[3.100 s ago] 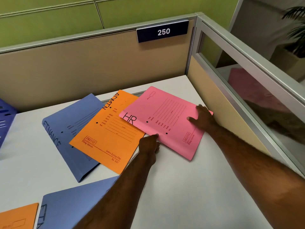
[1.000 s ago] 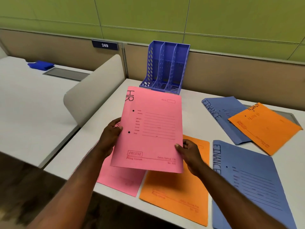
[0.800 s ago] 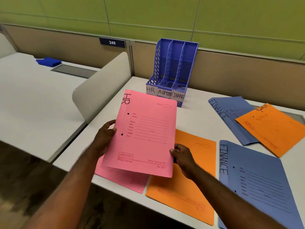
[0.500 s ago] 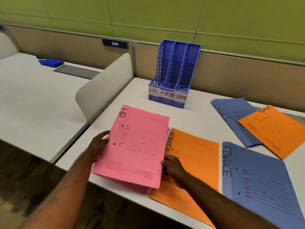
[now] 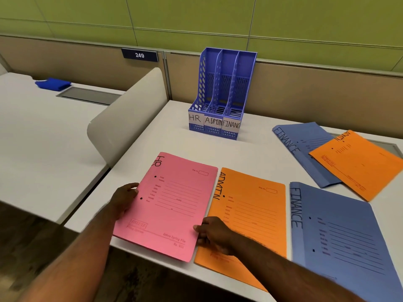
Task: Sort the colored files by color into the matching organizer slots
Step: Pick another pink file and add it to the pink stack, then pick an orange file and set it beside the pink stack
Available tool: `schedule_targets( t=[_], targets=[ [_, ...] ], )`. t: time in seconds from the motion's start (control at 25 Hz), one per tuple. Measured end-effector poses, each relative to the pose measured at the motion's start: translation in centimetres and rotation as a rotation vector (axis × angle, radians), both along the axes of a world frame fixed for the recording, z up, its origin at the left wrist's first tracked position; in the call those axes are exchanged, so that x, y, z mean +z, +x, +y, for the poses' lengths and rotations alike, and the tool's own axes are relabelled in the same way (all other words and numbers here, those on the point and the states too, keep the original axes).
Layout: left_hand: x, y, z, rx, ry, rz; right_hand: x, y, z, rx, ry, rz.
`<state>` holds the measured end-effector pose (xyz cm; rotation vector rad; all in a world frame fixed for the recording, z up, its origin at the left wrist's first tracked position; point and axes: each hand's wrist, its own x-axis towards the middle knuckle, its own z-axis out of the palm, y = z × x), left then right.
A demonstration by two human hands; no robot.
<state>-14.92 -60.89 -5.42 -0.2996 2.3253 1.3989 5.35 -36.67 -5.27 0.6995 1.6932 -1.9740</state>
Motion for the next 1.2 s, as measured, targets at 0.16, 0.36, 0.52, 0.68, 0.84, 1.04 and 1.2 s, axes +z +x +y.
schedule_targets(
  t=[0.16,0.36,0.52,0.68,0.84,1.04,1.2],
  targets=[
    [-0.2,0.1,0.7,0.018,0.017,0.022,0.4,0.0,0.4,0.033,-0.045,0.007],
    [0.3,0.8,1.6,0.024,-0.025,0.134,1.3,-0.4,1.3,0.028,-0.061,0.021],
    [1.5,1.8,3.8,-0.020,-0.057,0.302,1.5,0.4,3.2,-0.034,-0.010,0.054],
    [2.5,3.5,8.5,-0.111,0.002,0.443,2.2,1.5,6.8,-0.109,0.043,0.151],
    [2.9,5.8,15.1,-0.279,0.049,0.491,2.7,3.6,12.6,-0.253,0.229,0.249],
    [3.7,9.1,24.8,-0.461,0.131,0.539,2.9,7.5,21.6,-0.460,0.459,0.285],
    [4.2,11.7,32.9,-0.573,0.176,0.518,2.4,11.8,29.5,-0.626,0.529,0.268]
  ],
)
